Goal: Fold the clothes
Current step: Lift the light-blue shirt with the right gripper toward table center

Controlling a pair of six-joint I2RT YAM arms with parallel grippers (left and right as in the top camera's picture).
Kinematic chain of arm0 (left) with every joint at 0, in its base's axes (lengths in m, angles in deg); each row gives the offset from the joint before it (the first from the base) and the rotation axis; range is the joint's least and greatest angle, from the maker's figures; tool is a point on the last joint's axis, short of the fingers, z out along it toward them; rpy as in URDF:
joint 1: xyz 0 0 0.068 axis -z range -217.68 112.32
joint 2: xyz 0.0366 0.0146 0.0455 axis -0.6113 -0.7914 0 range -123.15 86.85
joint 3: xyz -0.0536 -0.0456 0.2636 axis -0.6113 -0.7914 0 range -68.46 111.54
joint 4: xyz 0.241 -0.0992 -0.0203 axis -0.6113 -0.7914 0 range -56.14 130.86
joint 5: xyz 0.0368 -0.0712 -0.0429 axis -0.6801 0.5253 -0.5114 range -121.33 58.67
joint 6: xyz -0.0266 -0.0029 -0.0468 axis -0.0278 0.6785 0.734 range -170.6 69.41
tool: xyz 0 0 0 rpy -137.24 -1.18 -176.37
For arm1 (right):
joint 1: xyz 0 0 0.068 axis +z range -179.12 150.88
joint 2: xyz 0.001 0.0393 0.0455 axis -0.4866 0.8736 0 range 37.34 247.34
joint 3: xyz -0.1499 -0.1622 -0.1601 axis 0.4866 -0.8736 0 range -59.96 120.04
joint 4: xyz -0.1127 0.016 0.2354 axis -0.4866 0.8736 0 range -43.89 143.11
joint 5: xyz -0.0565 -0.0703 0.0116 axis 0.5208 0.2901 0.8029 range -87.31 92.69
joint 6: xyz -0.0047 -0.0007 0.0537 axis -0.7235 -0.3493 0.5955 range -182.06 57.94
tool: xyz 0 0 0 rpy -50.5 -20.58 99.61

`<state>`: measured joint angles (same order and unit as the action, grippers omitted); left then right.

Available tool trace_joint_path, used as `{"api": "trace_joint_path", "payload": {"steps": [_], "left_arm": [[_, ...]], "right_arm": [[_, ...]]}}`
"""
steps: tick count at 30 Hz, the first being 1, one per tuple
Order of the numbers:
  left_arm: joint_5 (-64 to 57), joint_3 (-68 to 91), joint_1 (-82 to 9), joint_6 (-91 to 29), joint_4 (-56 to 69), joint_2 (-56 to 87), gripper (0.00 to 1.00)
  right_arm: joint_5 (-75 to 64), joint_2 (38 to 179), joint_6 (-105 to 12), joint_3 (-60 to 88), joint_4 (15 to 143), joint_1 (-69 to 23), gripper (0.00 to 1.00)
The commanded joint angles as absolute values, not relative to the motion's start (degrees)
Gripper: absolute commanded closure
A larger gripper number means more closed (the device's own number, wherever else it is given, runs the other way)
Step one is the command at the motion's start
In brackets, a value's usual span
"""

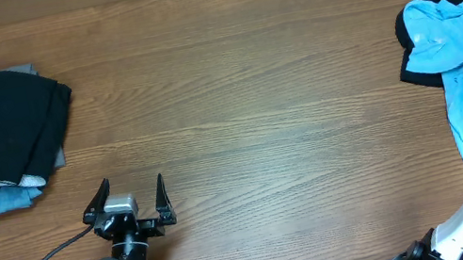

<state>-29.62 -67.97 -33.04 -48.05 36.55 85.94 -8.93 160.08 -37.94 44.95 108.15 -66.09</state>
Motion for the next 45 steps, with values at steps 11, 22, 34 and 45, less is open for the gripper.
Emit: {"api": "trace_joint_path", "payload": {"steps": [11,22,34,45], "left_arm": [[-29.0,-68.2,-32.7,-49.3,36.6,86.1,0.00],[-29.0,-68.2,-32.7,-49.3,36.6,86.1,0.00],[-29.0,-68.2,-32.7,-49.3,36.6,86.1,0.00],[-29.0,-68.2,-32.7,-49.3,36.6,86.1,0.00]], "right_arm": [[-24.7,122.8,-44.5,46.7,104.4,-62.9,0.96],[-25.3,102.0,-46.8,46.6,96.8,-21.3,0.96],[-25.3,114.8,-47.2,46.6,95.2,-4.4,0.96],[-21.3,114.4,-47.7,46.6,100.2,-4.4,0.96]]}}
